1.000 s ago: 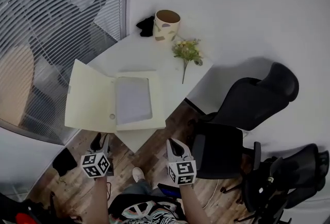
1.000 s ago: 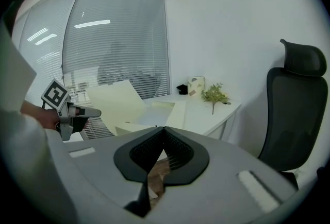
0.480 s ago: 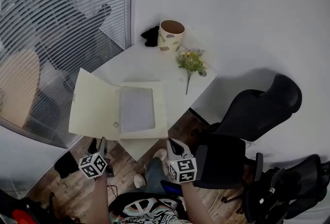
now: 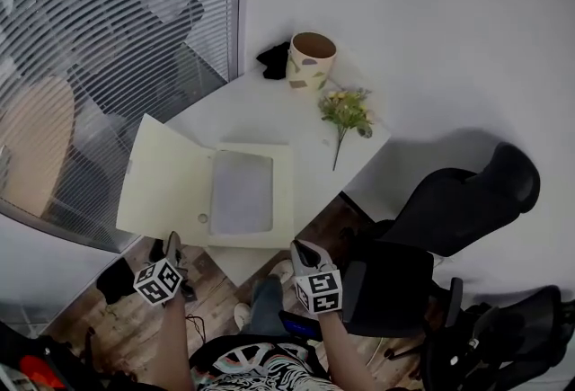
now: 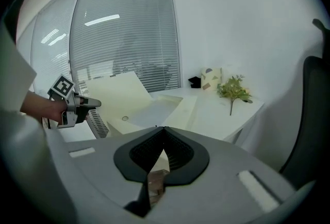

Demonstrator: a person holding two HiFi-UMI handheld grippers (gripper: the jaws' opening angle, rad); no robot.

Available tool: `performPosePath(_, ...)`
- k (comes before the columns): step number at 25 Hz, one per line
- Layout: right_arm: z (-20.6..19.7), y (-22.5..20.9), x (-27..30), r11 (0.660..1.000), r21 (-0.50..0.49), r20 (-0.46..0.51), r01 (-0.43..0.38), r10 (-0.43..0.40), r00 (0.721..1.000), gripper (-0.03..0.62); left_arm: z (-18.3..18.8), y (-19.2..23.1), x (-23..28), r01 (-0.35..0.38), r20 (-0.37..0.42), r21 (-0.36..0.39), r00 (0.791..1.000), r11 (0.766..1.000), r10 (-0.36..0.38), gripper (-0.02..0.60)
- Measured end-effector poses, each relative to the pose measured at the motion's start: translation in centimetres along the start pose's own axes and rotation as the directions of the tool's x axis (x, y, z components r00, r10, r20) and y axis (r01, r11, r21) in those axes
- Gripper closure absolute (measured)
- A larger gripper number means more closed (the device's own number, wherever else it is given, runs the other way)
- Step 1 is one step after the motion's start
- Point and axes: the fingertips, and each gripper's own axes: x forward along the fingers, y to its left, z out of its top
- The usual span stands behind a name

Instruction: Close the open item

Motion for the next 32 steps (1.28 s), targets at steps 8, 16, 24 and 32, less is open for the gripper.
performPosePath(8, -2.6, -0.4, 1.8, 1.000, 0.023, -0.058, -0.019, 0.020, 0.998, 0.594, 0.4, -0.1, 0.6, 0.001, 0.015, 0.040, 1.000, 0.999, -0.002, 0.347)
performPosePath(16, -3.4, -0.4, 2.3, 0.999, 0.017, -0.048, -0.042, 0.043, 0.998, 0.594, 1.9, -0.8, 0.6, 0.013, 0.069, 0.085, 0.997, 0.996, -0.019, 0.347)
performPosePath(24, -4.1, -0.3, 2.3, 0.998, 0.013, -0.029, -0.056, 0.057, 0.998, 0.594, 2.1, -0.7, 0.7, -0.019, 0.073, 0.124, 0.997, 0.992, 0.010, 0.417)
performPosePath(32, -4.1, -0.4, 2.3, 0.999, 0.029, -0.017, -0.043, 0.044, 0.999, 0.594, 2.0, -0.9, 0.6, -0.025, 0.074, 0.146, 0.997, 0.989, 0.015, 0.497)
